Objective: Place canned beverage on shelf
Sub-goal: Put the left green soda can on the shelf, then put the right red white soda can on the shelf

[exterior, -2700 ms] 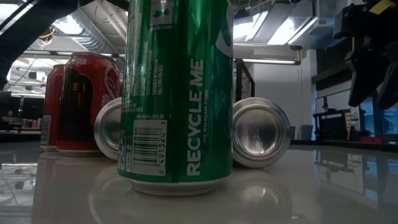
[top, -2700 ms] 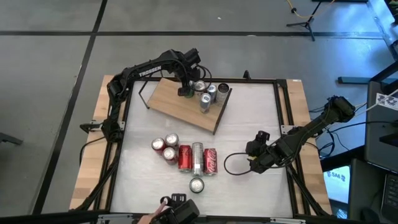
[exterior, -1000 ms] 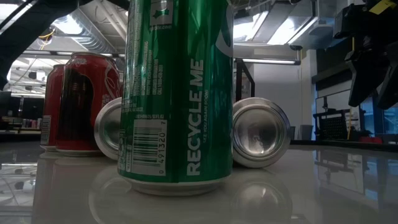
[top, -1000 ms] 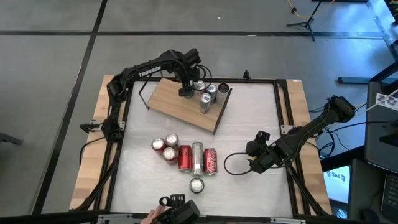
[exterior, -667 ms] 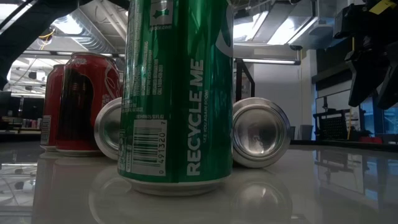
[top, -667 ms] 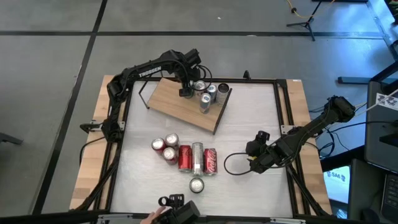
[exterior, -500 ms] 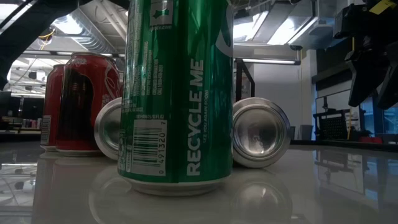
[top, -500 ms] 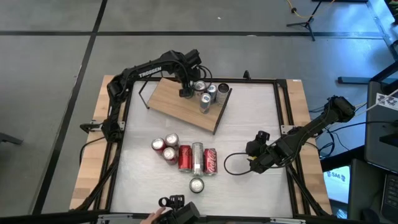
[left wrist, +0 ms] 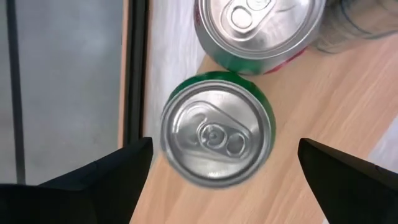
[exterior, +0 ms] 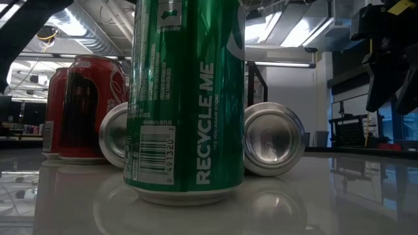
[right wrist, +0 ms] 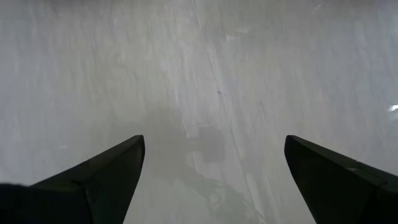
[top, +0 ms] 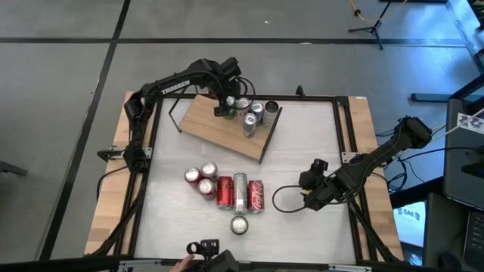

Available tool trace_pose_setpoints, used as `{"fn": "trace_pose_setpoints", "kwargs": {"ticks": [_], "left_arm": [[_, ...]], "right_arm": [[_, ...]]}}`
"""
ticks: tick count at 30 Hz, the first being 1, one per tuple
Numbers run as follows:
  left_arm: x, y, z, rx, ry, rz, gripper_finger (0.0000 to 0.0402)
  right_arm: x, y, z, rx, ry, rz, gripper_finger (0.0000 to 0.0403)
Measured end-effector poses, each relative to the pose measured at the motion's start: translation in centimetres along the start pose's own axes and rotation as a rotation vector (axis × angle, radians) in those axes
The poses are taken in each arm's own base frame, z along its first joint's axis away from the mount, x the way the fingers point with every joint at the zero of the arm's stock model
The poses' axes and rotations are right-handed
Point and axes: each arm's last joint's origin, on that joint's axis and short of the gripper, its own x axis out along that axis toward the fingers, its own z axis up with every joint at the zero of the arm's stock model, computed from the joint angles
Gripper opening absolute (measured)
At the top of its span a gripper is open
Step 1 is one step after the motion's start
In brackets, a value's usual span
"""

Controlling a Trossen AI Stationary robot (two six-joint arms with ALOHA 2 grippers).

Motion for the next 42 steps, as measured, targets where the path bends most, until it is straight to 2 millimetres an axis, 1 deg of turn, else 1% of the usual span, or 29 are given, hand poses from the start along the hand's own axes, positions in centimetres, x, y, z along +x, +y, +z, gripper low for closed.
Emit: {"fn": "trace_pose_setpoints", "kwargs": {"ticks": [4, 12, 18, 20, 24, 30, 34, 38, 42], "left_arm": [[-1.0, -0.1, -0.3, -0.005, -0.010, 0.008, 0.0390], [-3.9, -0.9, -1.1, -0.033, -0.034, 0.016, 0.0390], [-6.6, -2.1, -1.9, -0.039, -0.054, 0.016, 0.0390], [-7.4, -2.7, -2.2, -0.049, -0.061, 0.010, 0.0390], [-9.8, -4.0, -3.0, -0.066, -0.090, 0.007, 0.0390], [-14.0, -6.2, -4.7, -0.123, -0.179, 0.012, 0.0390], [-16.7, -8.1, -5.9, -0.171, -0.256, 0.004, 0.0390], [-18.9, -10.2, -6.8, -0.192, -0.326, -0.024, 0.0390], [-20.2, -12.1, -7.4, -0.229, -0.363, -0.028, 0.0390]], "right_arm": [[0.0, 0.0, 0.0, 0.000, -0.001, 0.001, 0.0381], [0.0, 0.0, 0.0, 0.001, -0.002, 0.002, 0.0381], [0.0, 0.0, 0.0, 0.001, -0.002, 0.002, 0.0381], [0.0, 0.0, 0.0, 0.001, -0.002, 0.002, 0.0381], [0.0, 0.0, 0.0, 0.002, -0.004, 0.004, 0.0381], [0.0, 0.1, 0.1, 0.008, -0.013, 0.014, 0.0381], [0.0, 0.5, 0.5, 0.026, -0.045, 0.046, 0.0381], [-0.1, 0.8, 0.8, 0.045, -0.079, 0.083, 0.0381], [-0.2, 1.2, 1.2, 0.067, -0.118, 0.123, 0.0381]]}}
